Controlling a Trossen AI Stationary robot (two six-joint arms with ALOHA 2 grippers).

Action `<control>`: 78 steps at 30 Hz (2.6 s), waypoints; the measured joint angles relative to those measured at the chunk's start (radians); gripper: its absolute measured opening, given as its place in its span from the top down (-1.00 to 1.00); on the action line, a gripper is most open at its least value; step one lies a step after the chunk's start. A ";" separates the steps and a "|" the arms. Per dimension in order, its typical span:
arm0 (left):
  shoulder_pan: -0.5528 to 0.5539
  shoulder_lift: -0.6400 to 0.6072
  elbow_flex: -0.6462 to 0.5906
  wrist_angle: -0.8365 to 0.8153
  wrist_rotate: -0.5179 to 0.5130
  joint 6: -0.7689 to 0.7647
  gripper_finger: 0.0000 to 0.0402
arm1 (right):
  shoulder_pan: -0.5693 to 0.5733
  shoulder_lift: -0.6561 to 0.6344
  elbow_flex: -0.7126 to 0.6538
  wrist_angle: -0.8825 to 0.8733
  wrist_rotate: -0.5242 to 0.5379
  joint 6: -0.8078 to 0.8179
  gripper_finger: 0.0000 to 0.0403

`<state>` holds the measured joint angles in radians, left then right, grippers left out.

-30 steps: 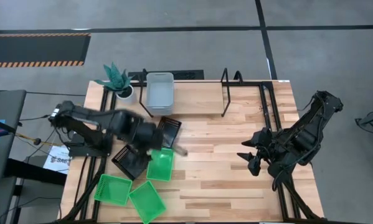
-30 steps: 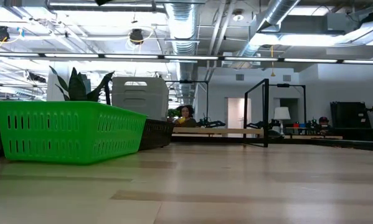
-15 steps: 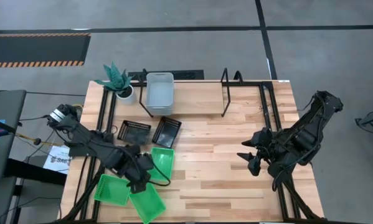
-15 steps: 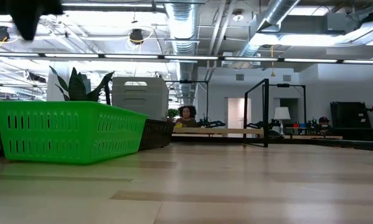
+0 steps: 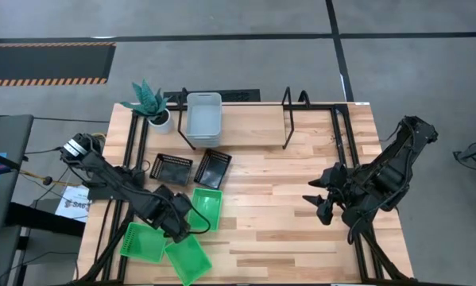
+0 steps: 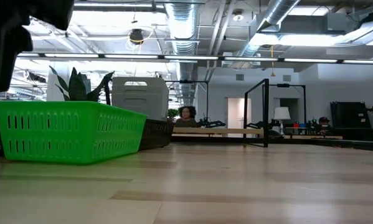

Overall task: Stack baskets on shelf by color
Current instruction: Put the bottom left black bin on the shelf

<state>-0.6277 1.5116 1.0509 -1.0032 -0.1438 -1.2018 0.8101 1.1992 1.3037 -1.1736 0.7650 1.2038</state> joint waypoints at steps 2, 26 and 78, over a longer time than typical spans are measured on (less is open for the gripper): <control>0.000 0.005 -0.018 0.019 0.000 -0.003 -0.10 | 0.000 0.000 0.000 0.000 0.000 0.000 -0.31; 0.002 0.030 -0.173 0.180 0.066 -0.051 0.87 | 0.002 0.000 0.000 -0.004 -0.002 -0.011 -0.31; 0.828 0.319 0.714 0.155 -0.164 1.433 1.00 | -0.001 0.000 0.000 -0.002 0.022 0.000 -0.31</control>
<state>0.1998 1.8303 1.7649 -0.8482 -0.3083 0.2311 0.8089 1.1992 1.3041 -1.1759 0.7868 1.2041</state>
